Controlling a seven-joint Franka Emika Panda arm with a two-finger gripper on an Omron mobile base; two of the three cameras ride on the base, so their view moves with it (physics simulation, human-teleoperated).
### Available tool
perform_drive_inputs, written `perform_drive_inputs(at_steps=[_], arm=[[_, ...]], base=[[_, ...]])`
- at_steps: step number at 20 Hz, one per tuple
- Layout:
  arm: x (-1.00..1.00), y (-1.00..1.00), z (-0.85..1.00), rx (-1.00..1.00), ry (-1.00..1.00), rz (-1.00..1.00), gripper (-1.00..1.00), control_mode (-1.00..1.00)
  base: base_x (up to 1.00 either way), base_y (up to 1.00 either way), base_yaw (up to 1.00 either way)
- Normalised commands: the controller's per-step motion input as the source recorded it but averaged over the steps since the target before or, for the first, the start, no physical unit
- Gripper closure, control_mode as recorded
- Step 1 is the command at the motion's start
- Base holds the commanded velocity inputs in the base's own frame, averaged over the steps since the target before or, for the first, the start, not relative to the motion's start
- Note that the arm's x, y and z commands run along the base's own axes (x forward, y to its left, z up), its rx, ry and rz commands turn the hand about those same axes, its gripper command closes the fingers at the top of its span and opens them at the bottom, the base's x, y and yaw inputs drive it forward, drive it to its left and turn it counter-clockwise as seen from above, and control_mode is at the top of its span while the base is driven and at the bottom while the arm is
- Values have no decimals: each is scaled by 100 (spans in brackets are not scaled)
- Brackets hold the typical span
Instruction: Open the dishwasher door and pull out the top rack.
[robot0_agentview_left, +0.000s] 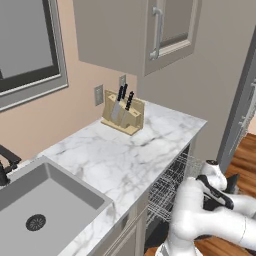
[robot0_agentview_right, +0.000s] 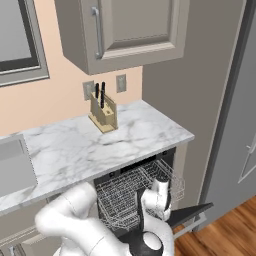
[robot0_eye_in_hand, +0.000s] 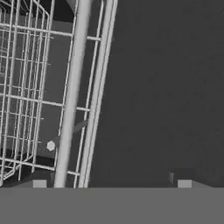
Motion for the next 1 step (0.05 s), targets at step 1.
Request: perform_drive_inputs(at_steps=[1], arm=[[0,-37,0,-11,20,19,-100,-100]], base=[[0,0,0]])
